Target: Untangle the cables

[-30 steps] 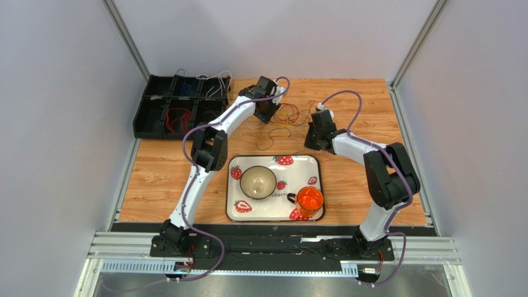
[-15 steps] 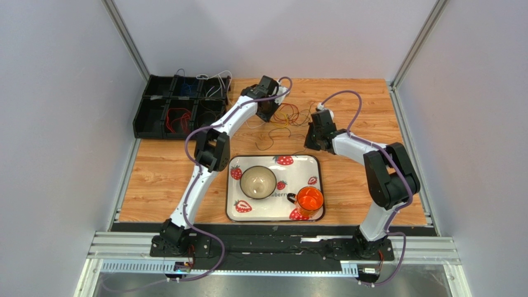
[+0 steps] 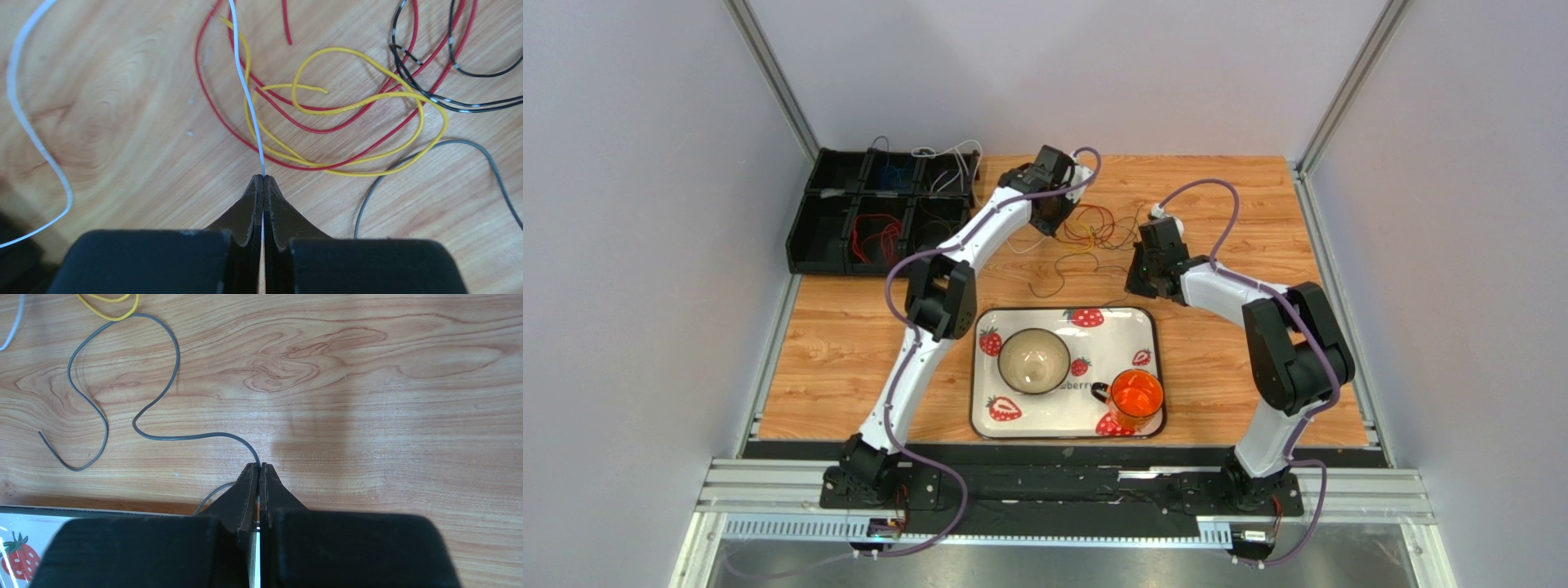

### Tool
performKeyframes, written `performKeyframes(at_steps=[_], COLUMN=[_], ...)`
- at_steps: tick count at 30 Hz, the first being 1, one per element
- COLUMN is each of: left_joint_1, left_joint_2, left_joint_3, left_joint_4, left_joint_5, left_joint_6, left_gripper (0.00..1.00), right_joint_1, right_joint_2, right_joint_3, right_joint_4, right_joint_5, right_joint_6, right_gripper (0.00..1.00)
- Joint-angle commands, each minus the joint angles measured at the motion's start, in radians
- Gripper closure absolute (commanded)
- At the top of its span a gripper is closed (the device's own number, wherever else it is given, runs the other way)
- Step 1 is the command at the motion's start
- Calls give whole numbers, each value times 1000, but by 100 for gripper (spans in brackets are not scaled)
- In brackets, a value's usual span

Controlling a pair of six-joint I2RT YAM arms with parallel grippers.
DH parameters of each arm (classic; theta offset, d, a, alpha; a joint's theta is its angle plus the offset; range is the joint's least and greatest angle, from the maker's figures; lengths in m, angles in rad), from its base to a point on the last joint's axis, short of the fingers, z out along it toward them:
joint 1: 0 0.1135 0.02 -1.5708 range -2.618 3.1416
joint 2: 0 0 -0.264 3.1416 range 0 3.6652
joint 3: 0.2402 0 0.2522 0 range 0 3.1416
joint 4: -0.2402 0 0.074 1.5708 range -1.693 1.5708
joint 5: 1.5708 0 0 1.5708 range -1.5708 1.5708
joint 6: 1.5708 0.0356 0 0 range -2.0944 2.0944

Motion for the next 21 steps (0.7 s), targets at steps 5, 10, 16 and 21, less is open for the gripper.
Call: performKeyframes(at_steps=[5,10,16,21], left_joint_1=[33,46,86,139], left_joint_2=[-309,-436,-539,-574], left_joint_3=[63,33,34,36], left_joint_4=[109,198,274,322], left_joint_5=[6,20,19,-12], left_joint_6=[-73,-108,-169,-182], left_gripper=[100,100,100,100], right_joint_1=[-3,-3,-3,-3], right_joint_2=[-12,-12,-12,-11], right_joint_3=[23,23,21,21], right_joint_4=[26,25,26,25], right_joint_5=[0,0,-1,-1], right_joint_6=[10,12,12,13], right_gripper=[100,100,100,100])
